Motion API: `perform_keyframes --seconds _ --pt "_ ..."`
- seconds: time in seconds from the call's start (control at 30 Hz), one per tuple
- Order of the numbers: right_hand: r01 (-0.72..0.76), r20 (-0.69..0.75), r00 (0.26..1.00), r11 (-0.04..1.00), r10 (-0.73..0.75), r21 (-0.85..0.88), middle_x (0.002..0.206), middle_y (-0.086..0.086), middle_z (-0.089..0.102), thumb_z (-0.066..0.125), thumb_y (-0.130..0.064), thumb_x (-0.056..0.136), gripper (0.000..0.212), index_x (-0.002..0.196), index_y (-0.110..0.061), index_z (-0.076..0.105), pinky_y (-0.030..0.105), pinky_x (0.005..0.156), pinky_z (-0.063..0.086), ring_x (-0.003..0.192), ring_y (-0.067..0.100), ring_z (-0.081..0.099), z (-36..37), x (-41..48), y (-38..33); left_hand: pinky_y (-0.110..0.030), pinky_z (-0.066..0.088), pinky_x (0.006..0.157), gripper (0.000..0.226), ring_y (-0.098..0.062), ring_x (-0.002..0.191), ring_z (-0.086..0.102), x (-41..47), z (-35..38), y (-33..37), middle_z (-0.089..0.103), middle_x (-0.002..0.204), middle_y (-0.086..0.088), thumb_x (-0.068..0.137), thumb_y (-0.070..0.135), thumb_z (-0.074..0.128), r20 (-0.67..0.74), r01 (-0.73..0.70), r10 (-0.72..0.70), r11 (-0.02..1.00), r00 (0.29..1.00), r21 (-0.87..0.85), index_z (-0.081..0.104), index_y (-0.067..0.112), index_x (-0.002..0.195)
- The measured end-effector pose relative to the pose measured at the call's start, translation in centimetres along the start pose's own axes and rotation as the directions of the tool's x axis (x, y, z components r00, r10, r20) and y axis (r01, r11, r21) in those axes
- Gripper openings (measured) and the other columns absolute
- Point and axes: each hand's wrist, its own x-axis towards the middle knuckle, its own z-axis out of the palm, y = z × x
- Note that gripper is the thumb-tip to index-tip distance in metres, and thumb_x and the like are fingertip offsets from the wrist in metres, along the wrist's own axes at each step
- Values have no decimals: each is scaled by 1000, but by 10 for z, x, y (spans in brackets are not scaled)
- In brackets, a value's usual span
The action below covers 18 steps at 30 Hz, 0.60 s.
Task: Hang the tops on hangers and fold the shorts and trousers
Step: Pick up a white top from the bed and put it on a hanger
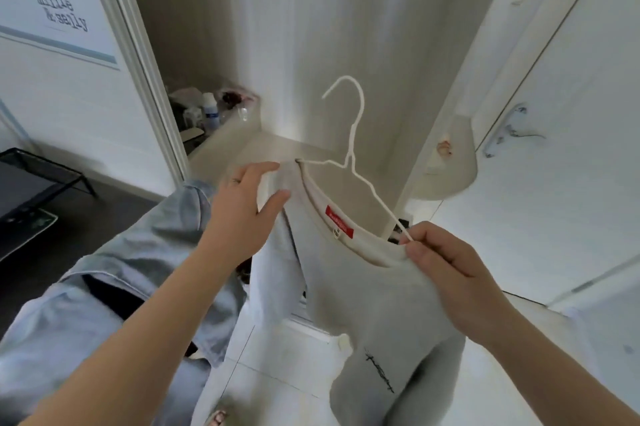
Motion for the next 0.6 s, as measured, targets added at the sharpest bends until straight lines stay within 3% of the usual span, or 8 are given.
perform_keyframes --seconds 0.1,0.17,0.23,0.4,0.6 --pt "-2 -151 989 999 9 50 69 -8 52 52 -35 89 19 77 -23 61 16 60 38 65 6 46 18 35 -14 -23 44 89 28 -3 98 54 13 -12 -8 57 119 19 97 42 57 156 -17 35 993 987 -114 56 36 124" --pt "0 -255 967 996 22 87 69 -8 52 53 -37 87 22 78 -19 60 23 65 38 66 5 47 32 60 -27 -9 45 82 13 9 102 56 26 -28 -9 62 106 28 98 41 57 271 -28 78 983 959 -183 59 44 111" --pt "6 -334 942 993 34 119 70 -8 53 54 -40 85 25 81 -17 60 27 66 39 66 6 49 45 87 -43 -4 45 79 10 12 102 57 42 -48 -8 65 101 30 98 41 57 339 -72 149 971 929 -229 61 45 105" --pt "98 -434 900 984 -25 146 66 -10 59 58 -32 95 24 76 -20 64 15 56 45 59 4 52 80 157 -88 -5 44 79 21 15 99 55 81 -96 -5 61 102 33 94 52 56 377 -152 253 949 891 -277 59 45 114" --pt "158 -480 874 978 -75 133 72 8 52 53 -20 102 29 74 -19 61 34 67 39 68 20 46 96 235 -160 -14 42 75 30 8 97 59 119 -137 -1 64 99 24 82 68 59 345 -255 343 927 874 -276 54 46 102"
